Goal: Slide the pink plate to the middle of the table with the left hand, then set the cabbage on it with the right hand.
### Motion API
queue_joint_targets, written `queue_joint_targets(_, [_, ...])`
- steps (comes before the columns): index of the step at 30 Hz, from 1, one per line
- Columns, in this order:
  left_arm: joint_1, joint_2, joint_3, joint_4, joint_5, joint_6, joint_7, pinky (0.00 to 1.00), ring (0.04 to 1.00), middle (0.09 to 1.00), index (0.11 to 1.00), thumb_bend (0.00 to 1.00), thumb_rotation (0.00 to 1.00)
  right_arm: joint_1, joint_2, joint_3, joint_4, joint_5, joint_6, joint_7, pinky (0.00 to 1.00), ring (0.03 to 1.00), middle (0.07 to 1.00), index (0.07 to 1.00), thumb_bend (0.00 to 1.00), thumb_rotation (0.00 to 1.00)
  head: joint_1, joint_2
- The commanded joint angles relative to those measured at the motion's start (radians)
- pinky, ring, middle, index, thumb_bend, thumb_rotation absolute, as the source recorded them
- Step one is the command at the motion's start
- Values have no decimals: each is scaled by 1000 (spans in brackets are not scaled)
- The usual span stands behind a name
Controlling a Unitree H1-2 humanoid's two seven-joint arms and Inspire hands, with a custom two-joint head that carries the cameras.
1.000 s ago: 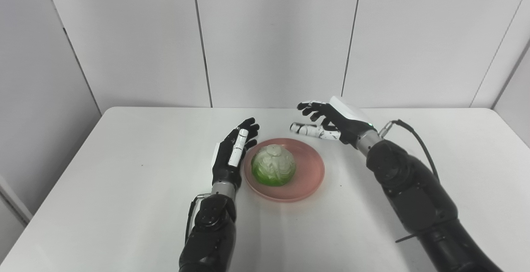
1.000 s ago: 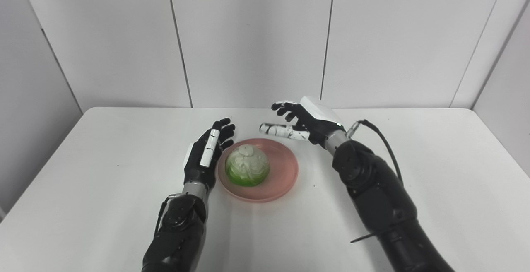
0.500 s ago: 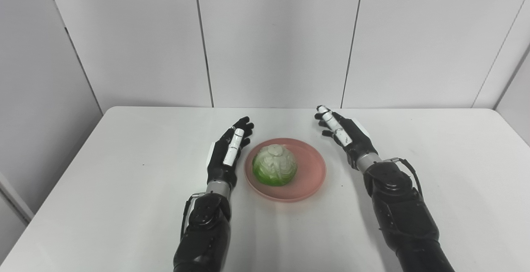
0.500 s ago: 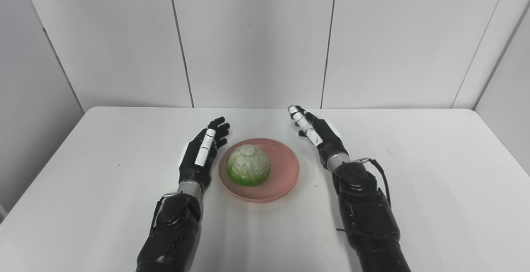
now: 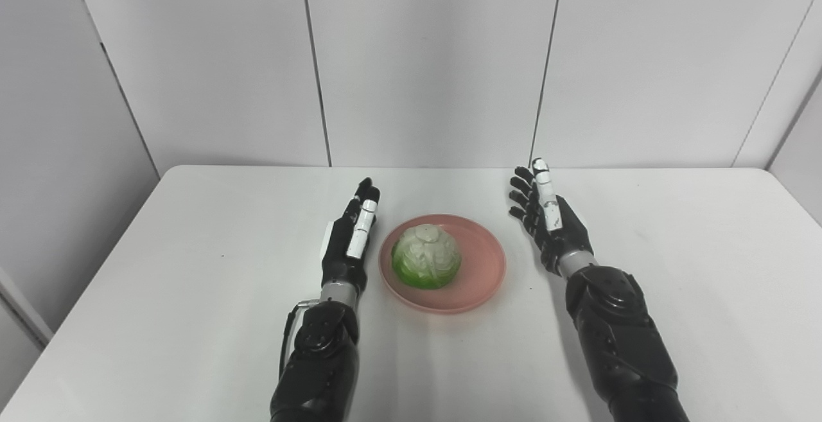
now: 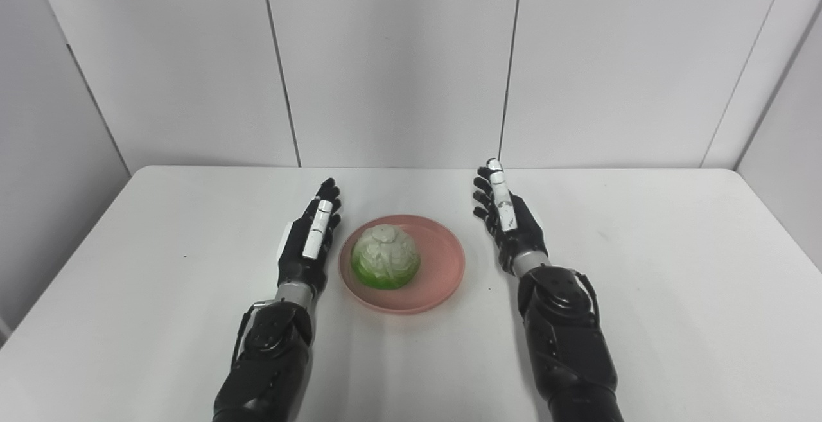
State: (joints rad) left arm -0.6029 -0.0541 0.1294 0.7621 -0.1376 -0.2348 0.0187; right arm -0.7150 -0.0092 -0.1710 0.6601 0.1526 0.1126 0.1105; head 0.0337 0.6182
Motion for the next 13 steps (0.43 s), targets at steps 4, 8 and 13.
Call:
queue_joint_targets(4, [-2, -8, 4, 22, -3, 5, 16, 1000, 1000, 1000, 971, 787, 830, -19, 17, -7, 2, 36, -66, -15, 974, 944, 954, 946, 962, 1000, 0, 0])
queue_joint_targets(8, [0, -22, 24, -4, -36, 43, 11, 1000, 1000, 1000, 963, 808, 811, 1, 18, 9, 15, 20, -108, -28, 996, 956, 963, 960, 950, 1000, -1, 2])
queue_joint_targets(13, [6, -39, 30, -45, -47, 77, 26, 968, 998, 988, 943, 835, 791, 22, 29, 11, 48, 12, -210, -57, 1000, 988, 977, 960, 932, 1000, 0, 2])
